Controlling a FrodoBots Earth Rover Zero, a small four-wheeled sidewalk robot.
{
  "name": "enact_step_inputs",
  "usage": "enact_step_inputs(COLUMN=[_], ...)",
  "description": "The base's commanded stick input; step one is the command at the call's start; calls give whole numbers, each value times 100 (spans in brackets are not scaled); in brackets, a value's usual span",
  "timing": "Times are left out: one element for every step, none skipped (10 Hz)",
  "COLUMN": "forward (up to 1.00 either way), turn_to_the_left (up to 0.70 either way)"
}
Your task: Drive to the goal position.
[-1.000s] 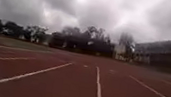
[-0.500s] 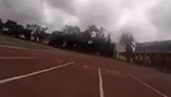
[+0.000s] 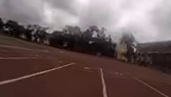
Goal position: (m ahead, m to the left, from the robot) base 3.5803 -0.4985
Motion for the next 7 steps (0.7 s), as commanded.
enact_step_inputs(forward=[70, 70, 70, 70, 70, 70, 70], turn_to_the_left=[0, 0, 0, 0, 0, 0, 0])
